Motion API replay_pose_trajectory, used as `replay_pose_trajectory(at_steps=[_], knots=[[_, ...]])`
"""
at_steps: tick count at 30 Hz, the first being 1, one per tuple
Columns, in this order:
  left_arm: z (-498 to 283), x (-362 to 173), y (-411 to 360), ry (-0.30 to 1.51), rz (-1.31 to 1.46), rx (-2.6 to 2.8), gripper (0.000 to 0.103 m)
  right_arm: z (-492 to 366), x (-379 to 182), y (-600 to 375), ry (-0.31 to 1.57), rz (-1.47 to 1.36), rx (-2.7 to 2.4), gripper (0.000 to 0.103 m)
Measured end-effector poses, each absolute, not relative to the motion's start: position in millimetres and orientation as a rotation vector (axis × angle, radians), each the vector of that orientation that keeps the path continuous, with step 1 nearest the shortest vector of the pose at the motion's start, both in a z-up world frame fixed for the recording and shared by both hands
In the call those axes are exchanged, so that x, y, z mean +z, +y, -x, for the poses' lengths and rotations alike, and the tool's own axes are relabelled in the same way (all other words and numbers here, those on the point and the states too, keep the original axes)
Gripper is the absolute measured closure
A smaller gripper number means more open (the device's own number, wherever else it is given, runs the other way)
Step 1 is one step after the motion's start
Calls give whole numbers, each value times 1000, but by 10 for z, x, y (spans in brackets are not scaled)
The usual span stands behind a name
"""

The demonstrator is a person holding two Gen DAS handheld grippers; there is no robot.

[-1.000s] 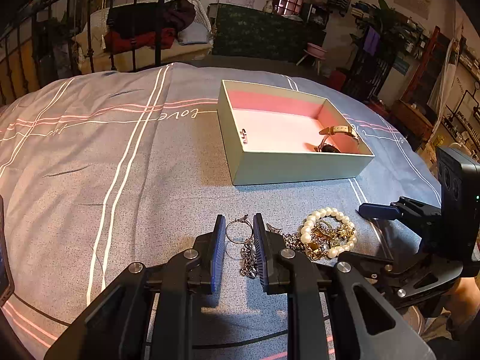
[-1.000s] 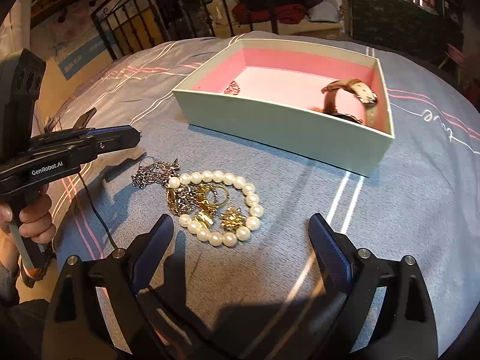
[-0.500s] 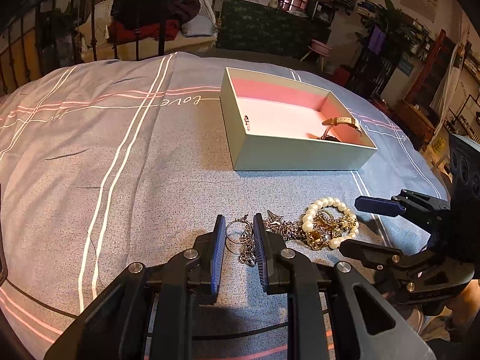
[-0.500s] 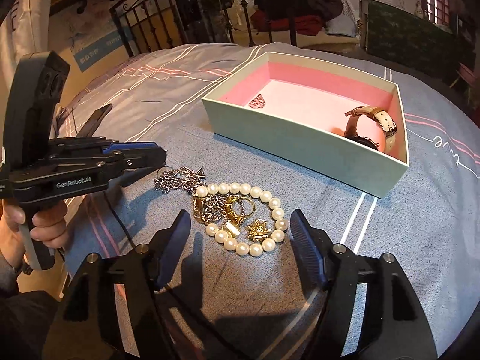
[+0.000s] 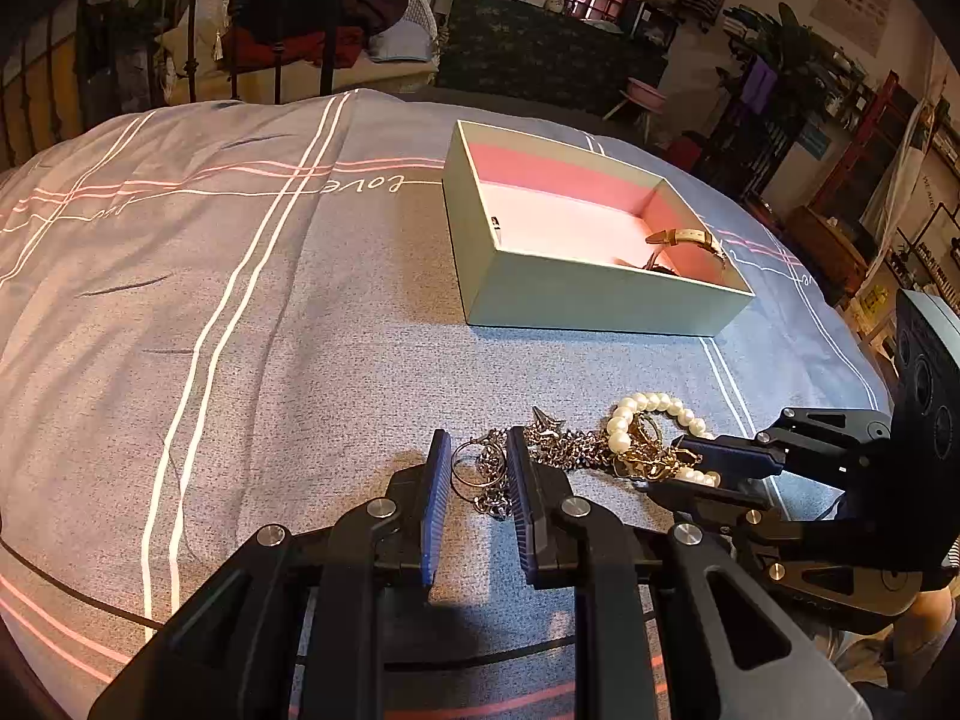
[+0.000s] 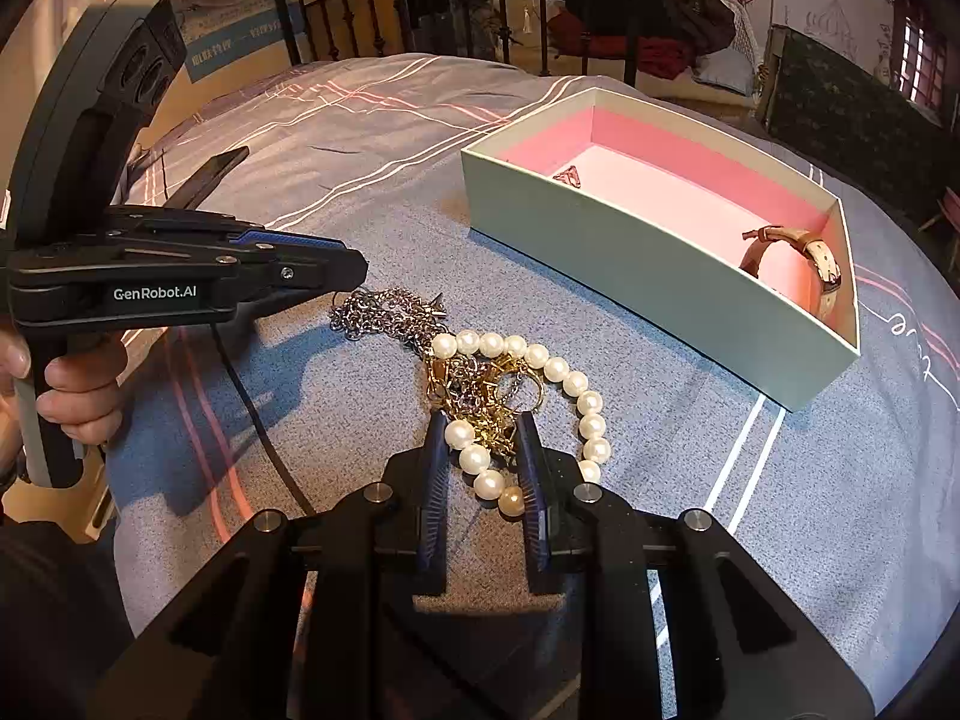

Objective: Organize jewelry
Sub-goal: 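Grasp the gold star pendant beside the pearl bracelet with the right tool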

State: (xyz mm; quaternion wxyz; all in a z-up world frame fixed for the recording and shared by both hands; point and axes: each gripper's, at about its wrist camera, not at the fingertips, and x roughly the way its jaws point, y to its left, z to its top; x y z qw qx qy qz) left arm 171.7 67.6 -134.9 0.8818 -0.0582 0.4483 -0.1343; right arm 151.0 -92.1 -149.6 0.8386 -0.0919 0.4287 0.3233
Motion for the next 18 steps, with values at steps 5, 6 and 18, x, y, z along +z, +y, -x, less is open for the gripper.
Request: replay_pose_trajectory(at_steps=[5,6,18], knots=[[-1709,-1337,654,931,114,-288,84,-1480,-1420,-1040,897,110,709,79],[-1708,-1335,641,932,114,-289,84,-1491,-1422,-1062,904,97,707,79],[-1673,-1334,606,932,97,-291,84,-1521,-1486,-1157,939,36,706,69]])
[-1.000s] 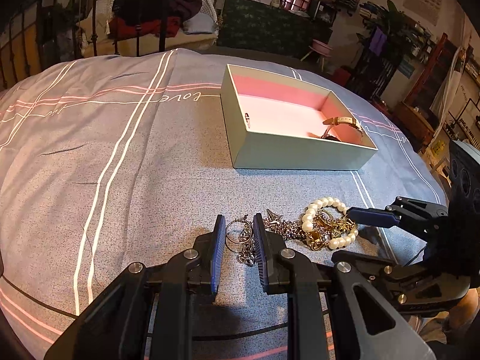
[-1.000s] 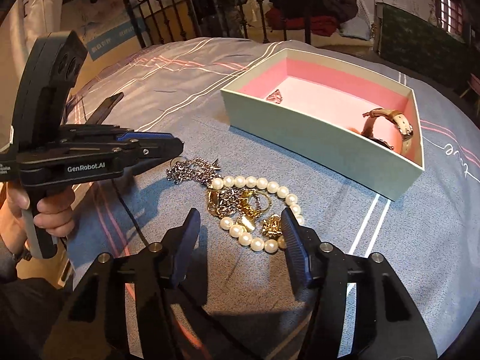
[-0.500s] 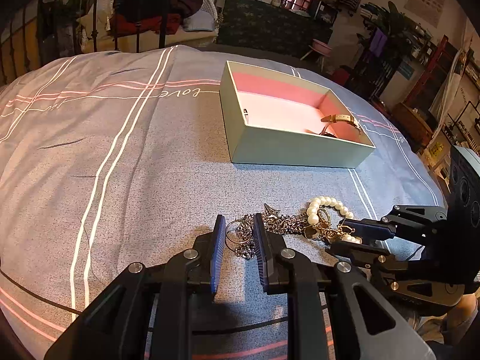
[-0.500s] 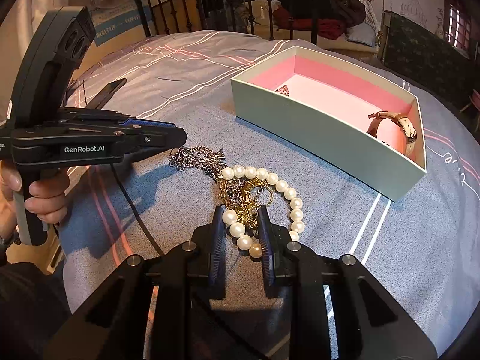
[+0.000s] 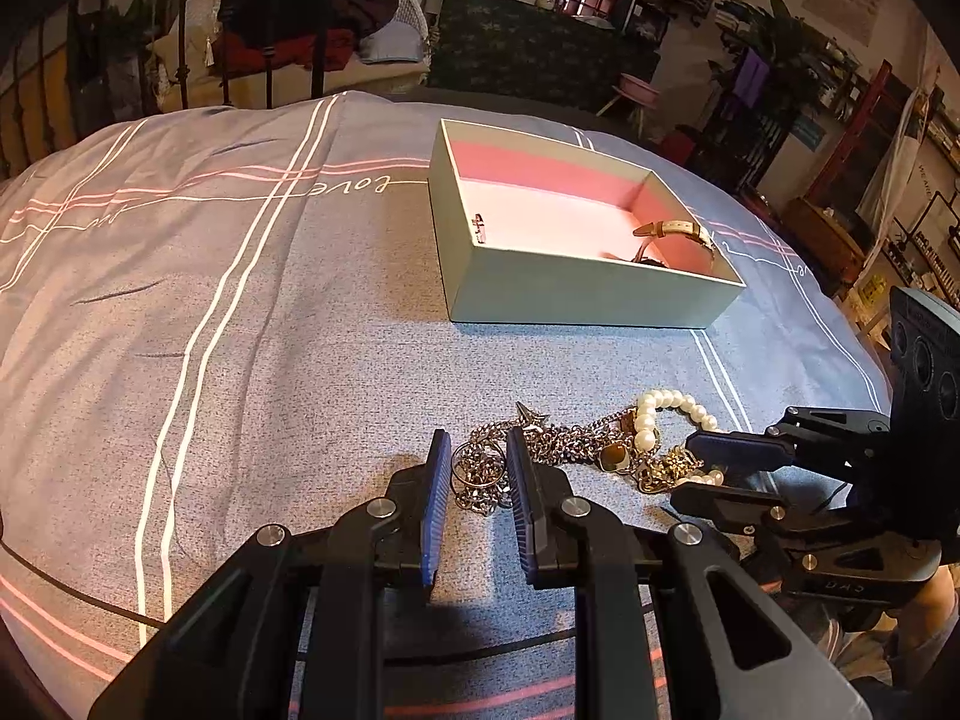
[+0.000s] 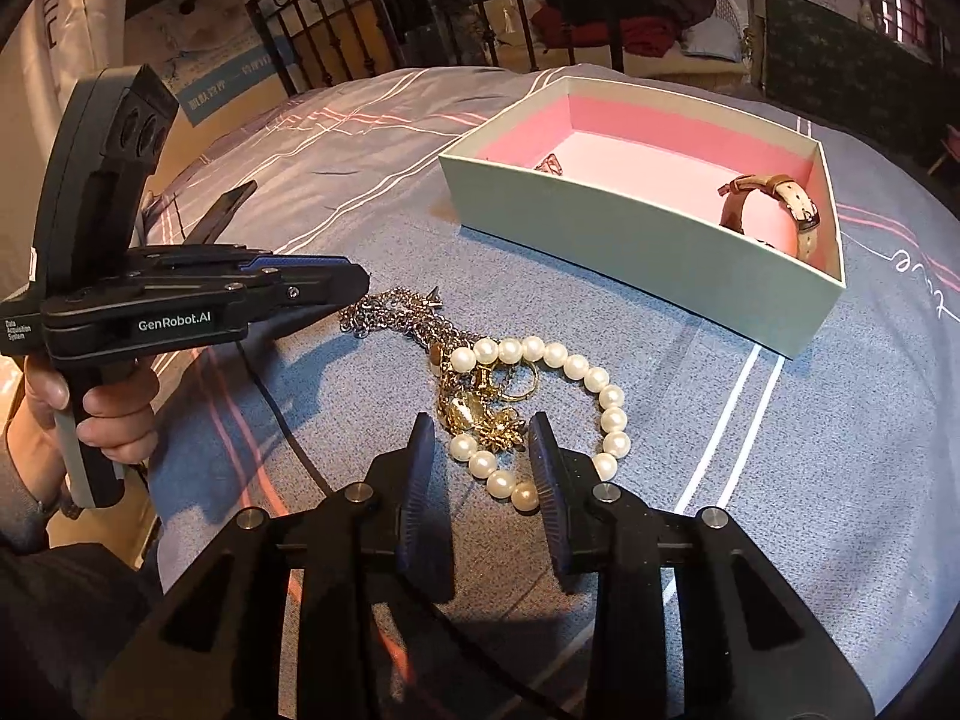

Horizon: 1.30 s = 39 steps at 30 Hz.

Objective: Organize jewelry
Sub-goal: 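Grasp the gold star pendant beside the pearl bracelet with the right tool, then carry ring and pendant into the box and open both tools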

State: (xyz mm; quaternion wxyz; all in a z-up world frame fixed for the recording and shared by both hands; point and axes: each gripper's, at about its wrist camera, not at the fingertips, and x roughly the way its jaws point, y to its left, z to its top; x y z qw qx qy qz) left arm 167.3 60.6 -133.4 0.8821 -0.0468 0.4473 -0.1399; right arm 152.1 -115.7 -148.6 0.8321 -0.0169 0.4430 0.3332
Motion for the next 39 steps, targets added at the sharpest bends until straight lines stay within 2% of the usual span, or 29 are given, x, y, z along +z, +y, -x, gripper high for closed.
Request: replay_pose_trajectory(at_steps=[5,7,8,26,34,39], knots=[[-1652,-1325,590,927,97,-295,84,-1607,-1501,-1183,957,-6,682,70],[-1646,-1320,580,927,96,-297,84,-1596,-1529,-1146,956,31,666,83],[-1642,-1316,577,926,95,-298,84,-1584,-1524,-1139,953,30,672,84],[-1706,-1034,346,862,45,-354,84,-1590,-1181,-1321,851,11,627,84],[-2186,-474,79,735,-2,-344,84,-2010,-649,-1379,713,35,551,85],[-2624,-286,-22,745,54,-339,84,-2413,-441,-1478,684,12,462,84]])
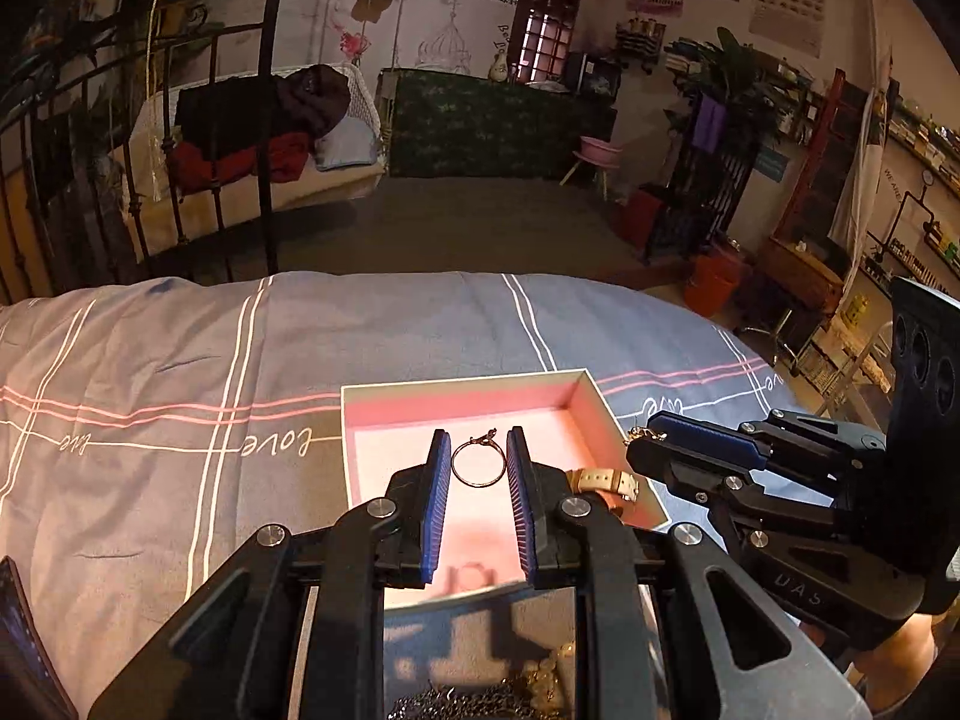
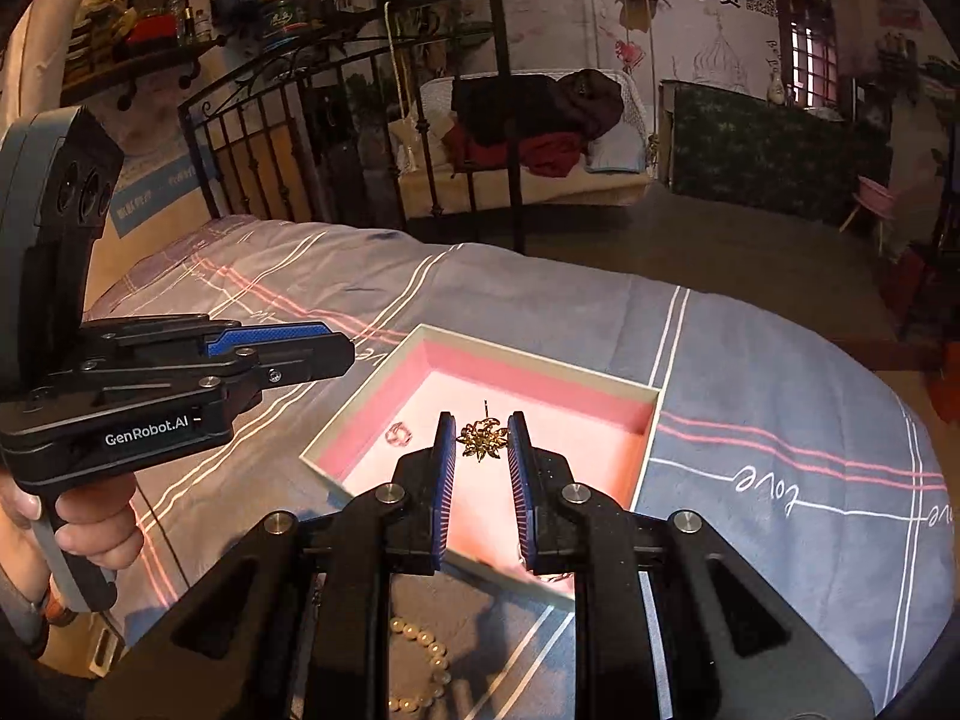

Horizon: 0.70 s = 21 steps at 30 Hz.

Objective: Organize jewelry
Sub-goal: 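Carry ring and pendant into the box and open both tools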

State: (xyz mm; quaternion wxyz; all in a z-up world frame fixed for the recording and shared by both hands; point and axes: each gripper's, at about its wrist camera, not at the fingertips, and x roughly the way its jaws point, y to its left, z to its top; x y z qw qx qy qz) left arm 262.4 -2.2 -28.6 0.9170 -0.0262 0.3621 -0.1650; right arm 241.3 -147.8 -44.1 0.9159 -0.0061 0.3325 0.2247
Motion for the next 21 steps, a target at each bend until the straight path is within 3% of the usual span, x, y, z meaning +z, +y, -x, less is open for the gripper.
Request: replay_pose_trajectory(at_steps=[6,18,19,20,21], knots=[[-3003,-407,-50,833,121,-303,84,-2739,-515,-1527,736,14,410,84],[-3041,-617,7,897,140,-286,84,-2813,-805,-1384,792,50,422,84],[-3033,-610,31,901,151,-291,83,-2811,-816,-1371,795,59,414,81],[-3016,-597,59,905,163,-296,68,-2801,-827,-1366,801,67,403,74],[-2993,-574,106,904,180,-296,55,-2799,-823,-1383,802,67,392,51]])
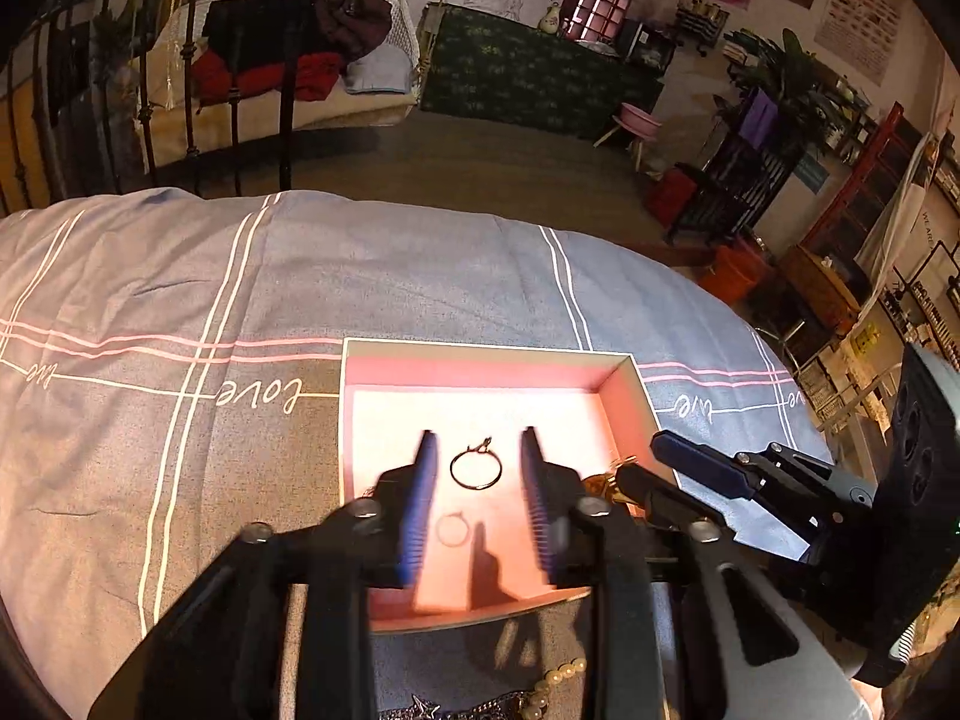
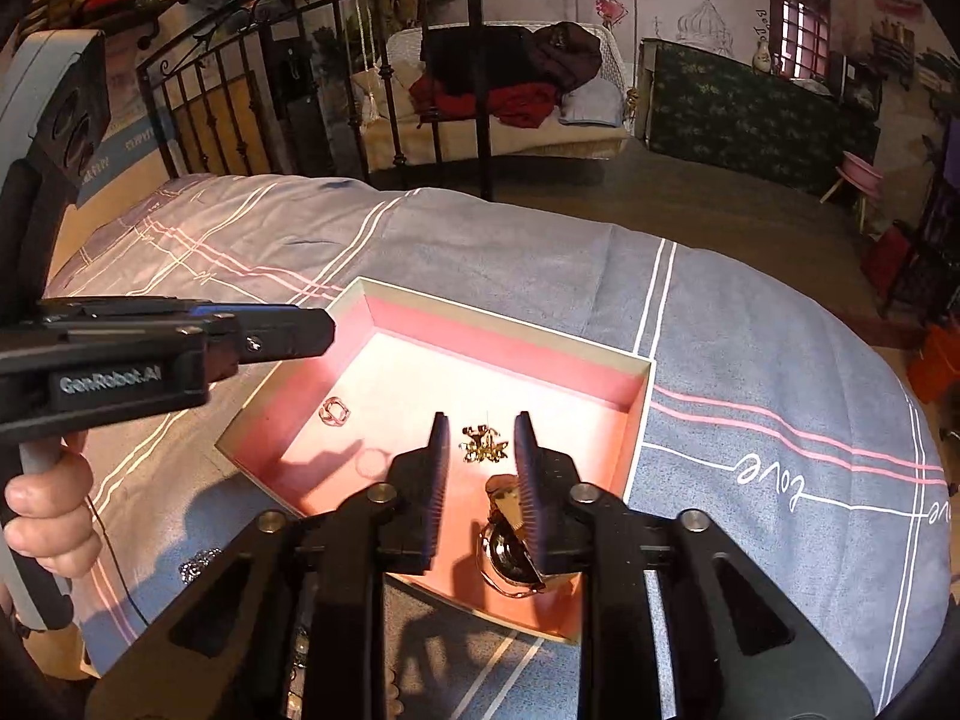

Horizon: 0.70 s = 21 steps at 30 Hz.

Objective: Organize jewelry
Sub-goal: 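Carry ring and pendant into the box and open both tools, then grasp the silver chain with the left tool while the right tool grasps its other end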

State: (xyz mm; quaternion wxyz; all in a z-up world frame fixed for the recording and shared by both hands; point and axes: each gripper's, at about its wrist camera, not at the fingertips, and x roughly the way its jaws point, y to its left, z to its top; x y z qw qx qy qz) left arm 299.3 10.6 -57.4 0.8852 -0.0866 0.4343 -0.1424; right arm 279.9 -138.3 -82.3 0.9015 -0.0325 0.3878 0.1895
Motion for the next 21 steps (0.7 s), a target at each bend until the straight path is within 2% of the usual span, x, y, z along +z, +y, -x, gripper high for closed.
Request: replay_pose_trajectory(at_steps=[1,2,8,16,21], knots=[[-2946,-549,162,890,198,-294,34,-2742,-826,-1410,791,64,381,32],[-2874,-520,216,869,216,-301,33,-2681,-819,-1443,776,62,375,31],[-2326,-571,410,840,190,-329,33,-2261,-893,-1613,774,32,394,31],[-1752,-1137,403,944,34,-261,34,-1699,-1338,-1531,886,1,478,31],[-1595,-1313,371,956,-65,-248,34,-1576,-1542,-1520,942,-43,486,31]])
